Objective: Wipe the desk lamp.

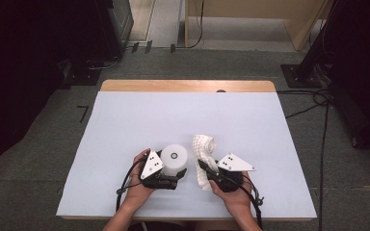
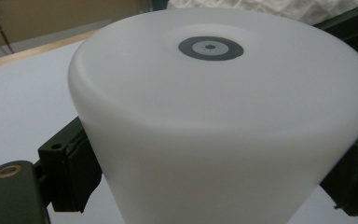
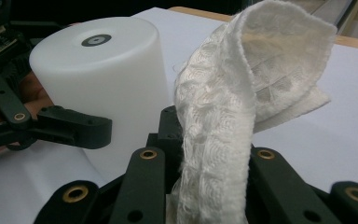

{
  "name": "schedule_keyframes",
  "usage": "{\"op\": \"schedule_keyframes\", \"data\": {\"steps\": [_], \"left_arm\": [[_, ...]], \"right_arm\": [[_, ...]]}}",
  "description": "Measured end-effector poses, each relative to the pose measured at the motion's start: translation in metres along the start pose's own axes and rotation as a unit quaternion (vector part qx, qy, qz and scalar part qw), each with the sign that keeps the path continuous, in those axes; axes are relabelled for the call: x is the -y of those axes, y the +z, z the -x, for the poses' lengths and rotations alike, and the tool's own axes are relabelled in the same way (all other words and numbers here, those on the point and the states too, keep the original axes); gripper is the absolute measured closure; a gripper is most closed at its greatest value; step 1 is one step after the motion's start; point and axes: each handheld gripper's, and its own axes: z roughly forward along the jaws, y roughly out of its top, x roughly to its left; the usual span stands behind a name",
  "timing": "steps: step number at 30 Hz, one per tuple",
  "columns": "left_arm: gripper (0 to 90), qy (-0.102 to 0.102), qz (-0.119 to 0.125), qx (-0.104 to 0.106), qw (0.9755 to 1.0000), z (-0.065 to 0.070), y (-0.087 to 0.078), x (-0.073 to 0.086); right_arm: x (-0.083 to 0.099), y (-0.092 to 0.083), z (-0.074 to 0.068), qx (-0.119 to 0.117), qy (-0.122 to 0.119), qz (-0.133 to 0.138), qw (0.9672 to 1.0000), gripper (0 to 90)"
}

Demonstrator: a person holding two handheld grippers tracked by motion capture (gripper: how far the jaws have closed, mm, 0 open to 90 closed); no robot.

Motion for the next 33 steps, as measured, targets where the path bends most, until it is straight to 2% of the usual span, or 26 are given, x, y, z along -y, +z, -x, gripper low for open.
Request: {"op": "schedule_keyframes", "data": {"steps": [2,3,6,9,11,12,15,17,20,24,28,31,33], "left_arm": [[3.4,-0.027,0.005,-0.005,0.9996,0.003,-0.002,0.000],[1.0,-0.034,0.005,-0.013,0.9993,0.005,-0.003,0.000],[0.0,-0.052,-0.001,-0.058,0.9969,0.017,-0.001,0.001],[0.0,-0.050,-0.017,-0.113,0.9922,0.030,0.005,0.002],[0.5,-0.052,-0.016,-0.132,0.9897,0.032,0.007,0.002],[3.2,-0.054,-0.012,-0.133,0.9896,0.031,0.007,0.002],[8.5,-0.048,-0.007,-0.131,0.9902,0.031,0.006,0.002],[8.6,-0.041,-0.007,-0.115,0.9925,0.027,0.004,0.001],[8.7,-0.057,0.016,-0.070,0.9958,0.015,-0.003,-0.002],[8.7,-0.052,0.050,-0.026,0.9970,0.009,-0.015,-0.015],[8.8,-0.022,0.048,-0.011,0.9986,0.011,-0.017,-0.019],[8.8,-0.002,0.025,-0.009,0.9996,0.015,-0.012,-0.017],[8.8,-0.001,0.016,-0.005,0.9999,0.017,-0.008,-0.015]], "right_arm": [[0.000,-0.001,0.001,0.003,0.002,0.002,1.0000,75.5],[0.000,-0.001,0.001,0.003,0.003,0.002,1.0000,75.5],[0.000,-0.001,0.001,0.004,0.002,0.001,1.0000,75.6],[0.001,0.000,0.001,0.003,0.002,0.000,1.0000,75.5],[0.001,0.000,0.000,0.002,0.002,-0.003,1.0000,75.5],[0.002,0.001,0.000,0.001,0.001,-0.003,1.0000,75.5],[0.003,0.002,-0.002,-0.001,-0.001,-0.004,1.0000,75.6],[0.003,0.003,-0.004,-0.004,-0.004,-0.006,1.0000,75.5],[0.004,0.006,-0.006,-0.009,-0.005,-0.010,0.9999,75.5],[0.007,0.012,-0.011,-0.020,-0.008,-0.027,0.9994,75.7],[0.003,0.011,-0.014,-0.023,-0.004,-0.017,0.9996,75.7],[-0.004,0.003,-0.016,-0.024,-0.008,0.003,0.9997,75.7],[-0.011,-0.005,-0.018,-0.022,-0.012,0.017,0.9995,75.7]]}}
